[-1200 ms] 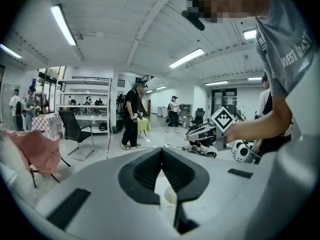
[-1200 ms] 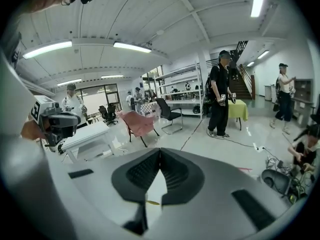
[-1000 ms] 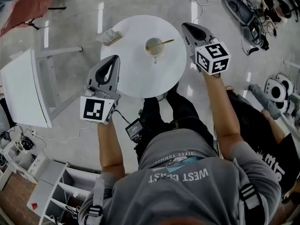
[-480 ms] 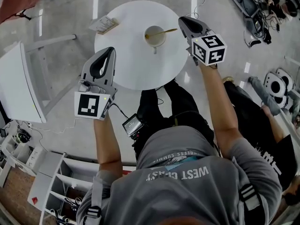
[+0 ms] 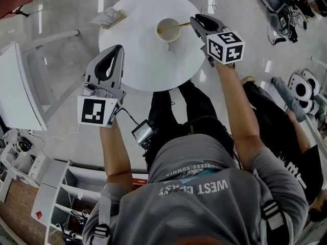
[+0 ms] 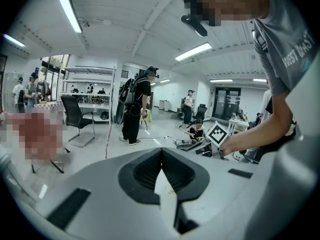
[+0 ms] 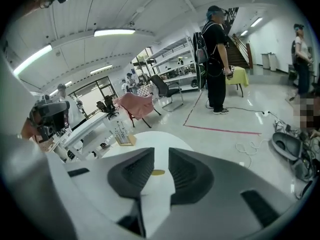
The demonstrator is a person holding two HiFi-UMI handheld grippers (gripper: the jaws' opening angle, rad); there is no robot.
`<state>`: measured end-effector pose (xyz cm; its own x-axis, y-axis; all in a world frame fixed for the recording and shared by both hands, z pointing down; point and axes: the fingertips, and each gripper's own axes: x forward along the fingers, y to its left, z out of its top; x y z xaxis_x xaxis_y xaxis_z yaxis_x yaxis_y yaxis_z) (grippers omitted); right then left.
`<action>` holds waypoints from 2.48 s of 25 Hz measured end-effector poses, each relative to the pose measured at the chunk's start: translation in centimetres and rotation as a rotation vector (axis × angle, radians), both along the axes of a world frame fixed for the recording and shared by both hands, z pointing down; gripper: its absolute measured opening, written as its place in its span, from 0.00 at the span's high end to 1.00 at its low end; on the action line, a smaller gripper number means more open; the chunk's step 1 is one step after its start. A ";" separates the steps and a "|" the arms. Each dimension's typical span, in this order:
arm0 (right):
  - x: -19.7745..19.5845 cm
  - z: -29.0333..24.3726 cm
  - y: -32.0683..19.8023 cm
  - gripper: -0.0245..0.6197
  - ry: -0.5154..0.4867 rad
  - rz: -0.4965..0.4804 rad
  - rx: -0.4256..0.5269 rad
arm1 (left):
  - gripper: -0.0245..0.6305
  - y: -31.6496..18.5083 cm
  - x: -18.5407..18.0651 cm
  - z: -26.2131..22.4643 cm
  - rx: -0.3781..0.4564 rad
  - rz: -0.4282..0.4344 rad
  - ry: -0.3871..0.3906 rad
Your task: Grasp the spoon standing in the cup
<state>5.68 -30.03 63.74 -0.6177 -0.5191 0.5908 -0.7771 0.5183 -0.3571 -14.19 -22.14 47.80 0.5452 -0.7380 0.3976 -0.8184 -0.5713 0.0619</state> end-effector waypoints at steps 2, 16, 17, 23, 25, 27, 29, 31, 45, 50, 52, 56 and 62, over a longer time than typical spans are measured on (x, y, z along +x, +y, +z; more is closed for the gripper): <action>-0.2 0.7 0.3 0.83 0.000 -0.001 -0.019 | 0.96 0.1 -0.1 0.3 -0.003 0.000 0.002; -0.4 3.0 1.0 0.77 0.017 0.004 -0.088 | 0.96 0.3 -0.4 0.6 -0.018 -0.014 0.008; -0.3 3.0 1.1 0.77 0.018 0.005 -0.089 | 0.96 0.3 -0.3 0.6 -0.018 -0.014 0.008; -0.3 2.9 1.4 0.86 0.001 0.002 -0.101 | 0.96 0.6 -0.3 0.6 -0.013 -0.015 0.004; -0.5 2.5 1.6 0.88 -0.019 0.003 -0.106 | 0.96 0.8 -0.3 0.4 -0.010 -0.014 0.004; -0.6 2.1 1.8 0.89 -0.045 0.004 -0.111 | 0.96 1.1 -0.2 0.3 -0.009 -0.014 0.004; -0.8 1.5 1.8 0.91 -0.077 0.004 -0.115 | 0.96 1.2 -0.2 0.2 -0.008 -0.015 0.005; -1.1 0.7 1.7 0.93 -0.112 0.003 -0.116 | 0.96 1.1 -0.1 0.0 -0.005 -0.016 0.007; -0.5 -3.2 2.0 0.96 -0.251 0.046 -0.133 | 0.96 1.4 -0.5 -1.4 0.017 -0.013 0.006; 1.1 -4.8 2.5 0.96 -0.308 0.090 -0.152 | 0.96 1.8 -0.1 -2.4 0.029 -0.009 -0.001; 1.7 -5.3 2.7 0.96 -0.337 0.106 -0.160 | 0.96 1.8 0.0 -2.8 0.031 -0.008 -0.003; 2.2 -5.4 2.8 0.96 -0.393 0.134 -0.192 | 0.96 1.6 -0.6 -2.6 0.028 -0.010 -0.006; 4.1 -5.6 4.6 0.96 -0.451 0.151 -0.247 | 0.96 2.3 -0.1 -2.7 0.024 -0.007 -0.015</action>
<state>9.75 -25.45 58.17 -0.7675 -0.5010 0.3999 -0.5779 0.2707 -0.7699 -14.29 -19.87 45.07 0.5339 -0.7513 0.3880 -0.8232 -0.5666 0.0356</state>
